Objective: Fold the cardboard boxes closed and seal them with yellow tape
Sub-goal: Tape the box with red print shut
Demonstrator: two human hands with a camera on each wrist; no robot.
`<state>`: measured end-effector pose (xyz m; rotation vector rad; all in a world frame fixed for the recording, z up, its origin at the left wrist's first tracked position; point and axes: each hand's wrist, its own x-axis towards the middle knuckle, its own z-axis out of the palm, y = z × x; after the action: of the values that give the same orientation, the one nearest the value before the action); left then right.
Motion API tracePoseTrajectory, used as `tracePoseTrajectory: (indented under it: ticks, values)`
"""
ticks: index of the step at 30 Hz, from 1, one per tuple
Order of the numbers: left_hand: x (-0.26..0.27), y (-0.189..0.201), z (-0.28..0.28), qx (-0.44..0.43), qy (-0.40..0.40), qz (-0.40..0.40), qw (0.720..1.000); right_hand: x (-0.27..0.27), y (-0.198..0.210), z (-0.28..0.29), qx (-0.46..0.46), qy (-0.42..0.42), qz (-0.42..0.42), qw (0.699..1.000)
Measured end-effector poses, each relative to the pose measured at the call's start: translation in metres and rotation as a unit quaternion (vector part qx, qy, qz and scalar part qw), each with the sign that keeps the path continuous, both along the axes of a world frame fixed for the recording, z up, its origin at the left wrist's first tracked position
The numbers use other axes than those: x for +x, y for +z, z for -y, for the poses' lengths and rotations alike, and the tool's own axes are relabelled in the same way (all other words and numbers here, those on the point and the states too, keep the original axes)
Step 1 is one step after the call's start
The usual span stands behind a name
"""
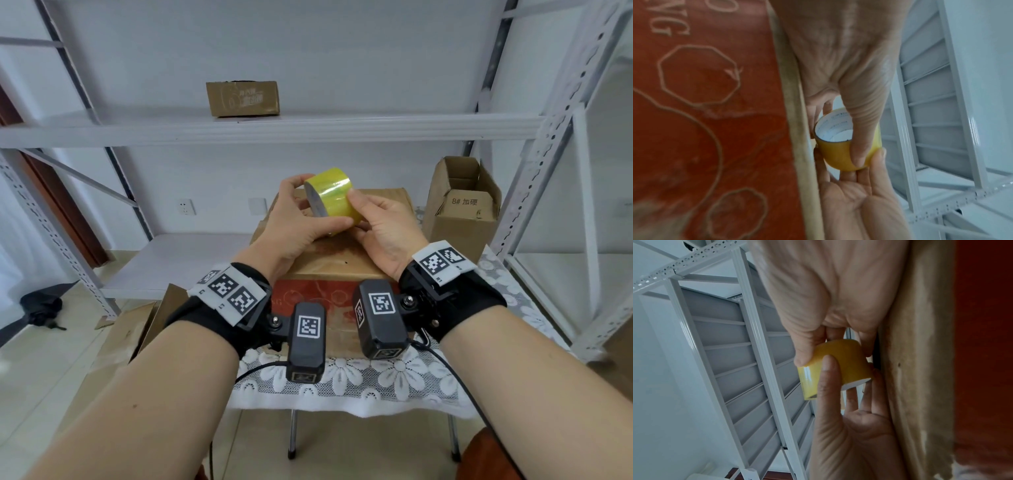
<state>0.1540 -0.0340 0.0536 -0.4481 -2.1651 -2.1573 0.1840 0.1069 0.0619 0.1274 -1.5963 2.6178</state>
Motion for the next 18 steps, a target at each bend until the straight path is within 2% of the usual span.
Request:
tracePoseTrajectory:
  ticks: [7,13,18]
  values:
    - [-0.0022,0.0009,0.0018,0.051,-0.015,0.044,0.998,0.0008,-0.0020,0.0007,-0.007,0.019,-0.027,0.999]
    - [-0.0012,-0.0018,-0.0018,-0.022,0.028,-0.015,0.999,-0.0014,0.0012,0.0043,0.000,-0.034,0.003,0.999]
    - [-0.0031,-0.0024,0.0003,-0.035,0.035,-0.027,0.998,-0.0036,-0.0002,0.0036,0.011,-0.045,0.008,0.999]
